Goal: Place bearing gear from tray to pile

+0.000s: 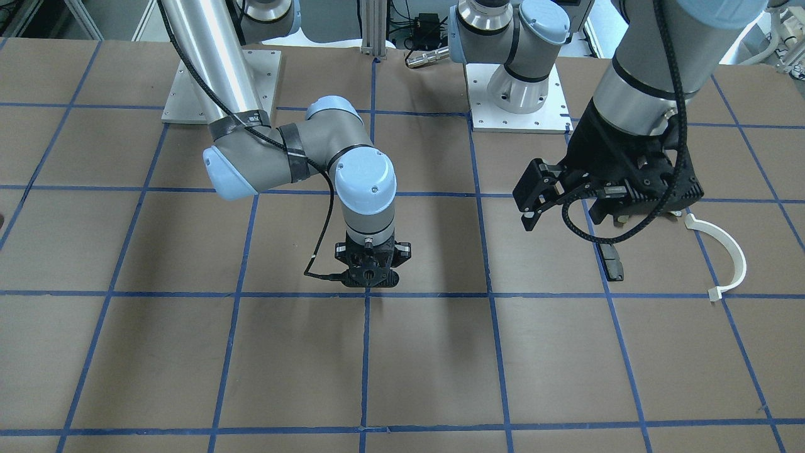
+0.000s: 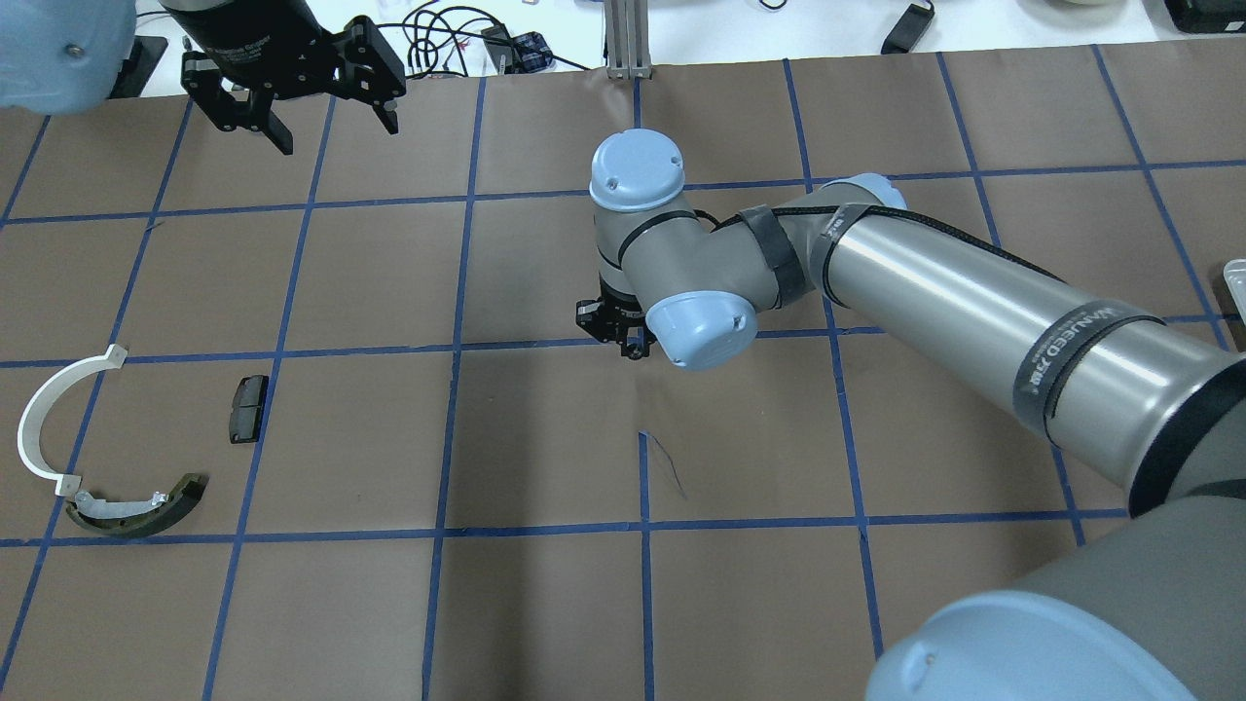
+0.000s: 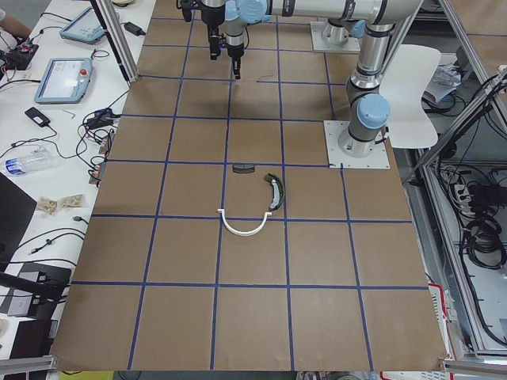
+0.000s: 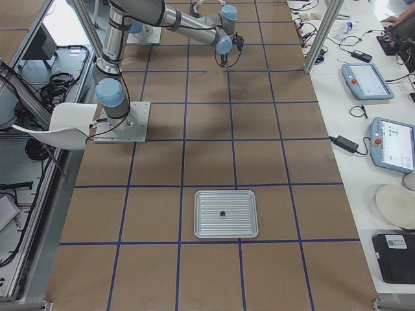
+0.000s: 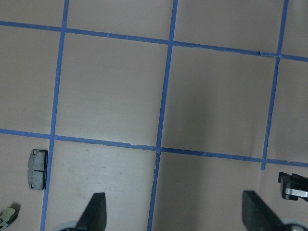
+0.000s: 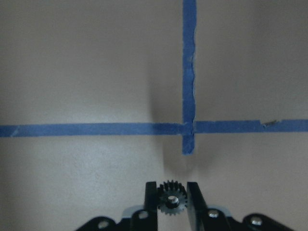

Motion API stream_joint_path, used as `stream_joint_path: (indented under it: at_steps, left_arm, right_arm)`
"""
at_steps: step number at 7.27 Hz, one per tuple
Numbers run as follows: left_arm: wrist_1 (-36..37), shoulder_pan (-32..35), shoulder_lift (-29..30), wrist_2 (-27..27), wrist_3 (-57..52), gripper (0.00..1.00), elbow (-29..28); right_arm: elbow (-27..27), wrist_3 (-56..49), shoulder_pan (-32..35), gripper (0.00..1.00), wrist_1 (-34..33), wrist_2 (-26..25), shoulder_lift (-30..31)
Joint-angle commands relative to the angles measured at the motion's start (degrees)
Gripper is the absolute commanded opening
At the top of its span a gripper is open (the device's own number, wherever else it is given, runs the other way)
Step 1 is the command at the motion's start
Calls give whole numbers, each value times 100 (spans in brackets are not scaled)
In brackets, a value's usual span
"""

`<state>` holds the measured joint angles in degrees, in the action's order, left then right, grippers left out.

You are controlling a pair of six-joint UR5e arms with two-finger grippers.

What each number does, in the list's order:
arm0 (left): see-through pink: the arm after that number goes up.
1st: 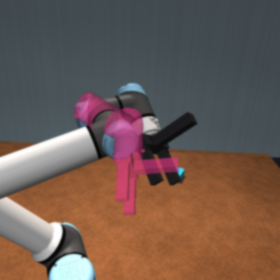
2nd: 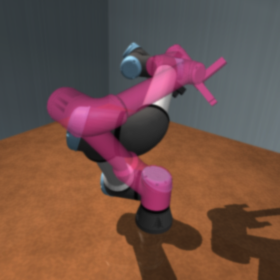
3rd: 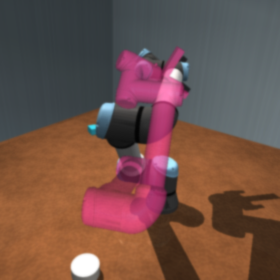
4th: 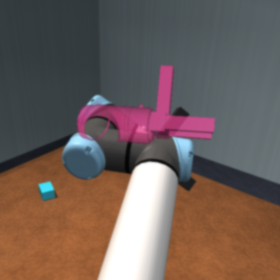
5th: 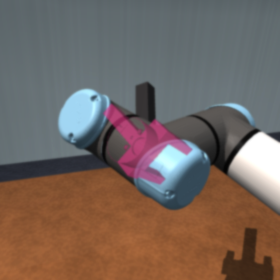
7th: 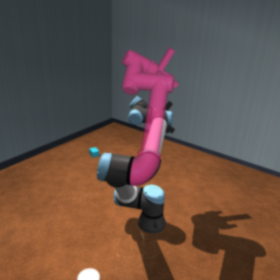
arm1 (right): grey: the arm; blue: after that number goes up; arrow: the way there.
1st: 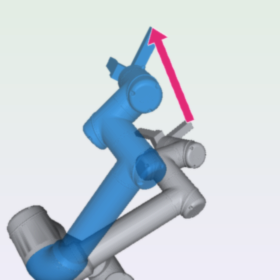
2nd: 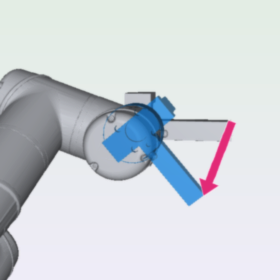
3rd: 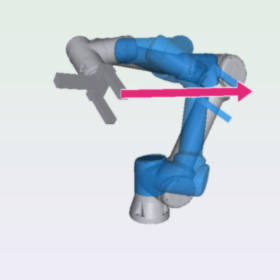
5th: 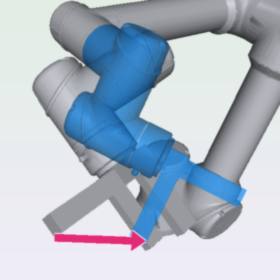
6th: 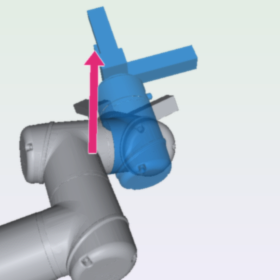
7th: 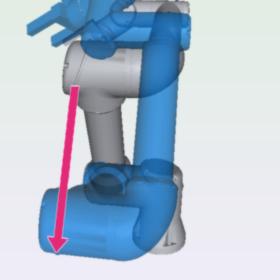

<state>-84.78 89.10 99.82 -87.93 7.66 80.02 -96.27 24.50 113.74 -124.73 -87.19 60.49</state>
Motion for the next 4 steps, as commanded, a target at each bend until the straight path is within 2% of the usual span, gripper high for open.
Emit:
stream_joint_path:
  at_steps: [1,3,4]
  left_arm:
    - [197,11,370,4,-10,100,258]
    - [915,133,564,4,7,100,854]
    - [1494,404,591,-13,216,100,1266]
  right_arm:
    - [-286,29,87,68,-43,-62,7]
    - [-279,-67,43,86,-149,-79,199]
    - [-305,-138,-149,93,-18,-88,479]
